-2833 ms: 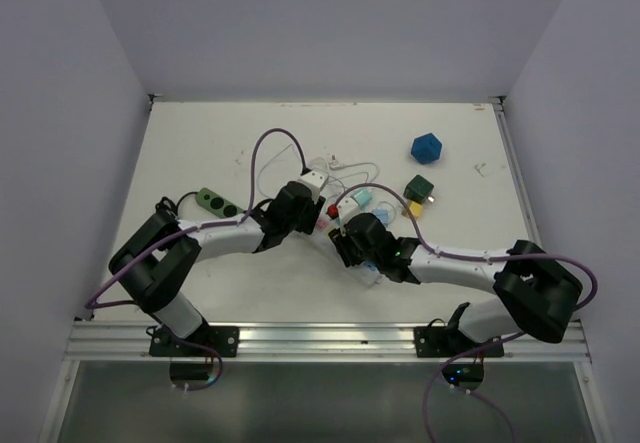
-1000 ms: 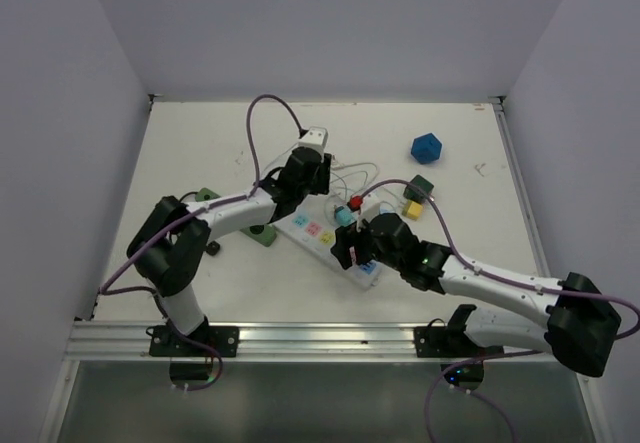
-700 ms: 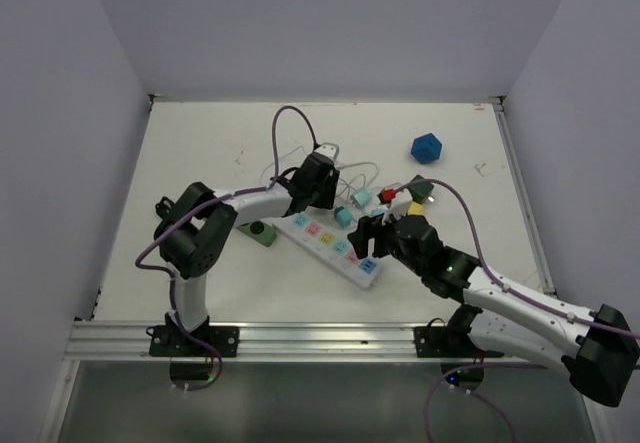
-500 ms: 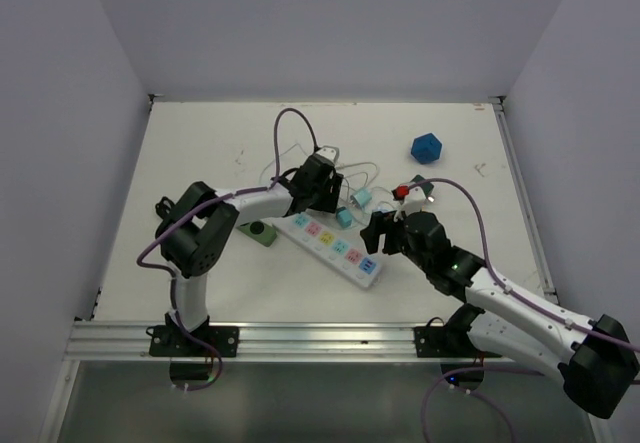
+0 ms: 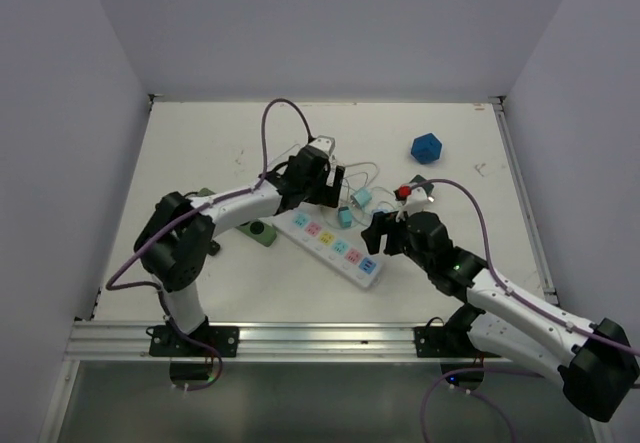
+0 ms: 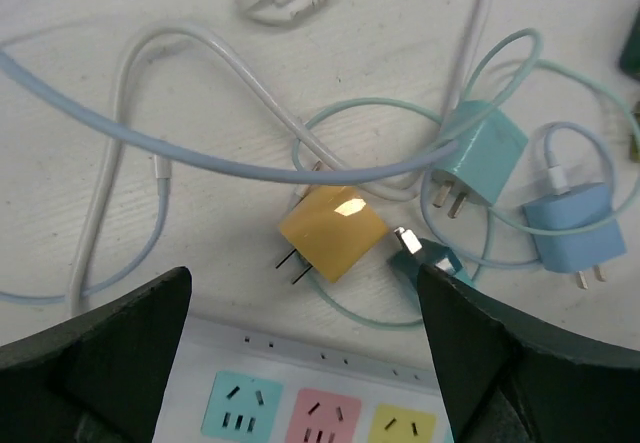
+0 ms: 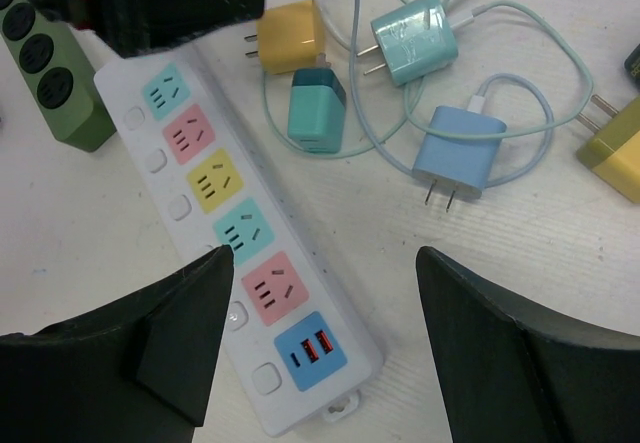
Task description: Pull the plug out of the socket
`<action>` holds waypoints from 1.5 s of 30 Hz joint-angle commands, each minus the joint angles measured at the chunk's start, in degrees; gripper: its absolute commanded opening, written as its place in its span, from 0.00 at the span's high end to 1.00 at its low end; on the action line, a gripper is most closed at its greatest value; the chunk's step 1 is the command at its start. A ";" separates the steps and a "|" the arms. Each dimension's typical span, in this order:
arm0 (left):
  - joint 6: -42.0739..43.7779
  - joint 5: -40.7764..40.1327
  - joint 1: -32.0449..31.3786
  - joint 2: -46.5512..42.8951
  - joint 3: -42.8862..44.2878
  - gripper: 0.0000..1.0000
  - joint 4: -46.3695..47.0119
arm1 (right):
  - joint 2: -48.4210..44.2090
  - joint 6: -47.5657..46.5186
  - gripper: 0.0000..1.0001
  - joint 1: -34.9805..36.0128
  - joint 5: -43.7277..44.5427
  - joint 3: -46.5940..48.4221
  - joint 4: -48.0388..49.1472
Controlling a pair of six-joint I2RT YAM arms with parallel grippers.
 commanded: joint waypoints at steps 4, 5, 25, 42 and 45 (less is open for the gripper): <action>2.26 -2.94 0.37 -15.60 -4.03 0.01 -3.82 | -0.04 -1.81 0.22 -0.80 0.53 3.90 -0.82; 2.00 -3.38 0.37 -17.46 -4.48 0.01 -4.96 | 0.23 -1.99 0.21 -0.98 0.88 4.25 -1.08; 11.84 -27.38 0.72 -63.62 -23.90 0.00 -7.08 | 3.66 -6.82 0.02 -12.14 12.43 24.56 -17.24; 10.17 -27.11 7.05 -62.91 -25.22 0.01 -9.80 | 8.66 1.26 0.01 -12.05 17.86 25.18 -23.23; 10.26 -28.87 6.96 -63.44 -25.66 0.00 -9.63 | 9.28 1.18 0.01 -12.05 16.61 24.65 -22.27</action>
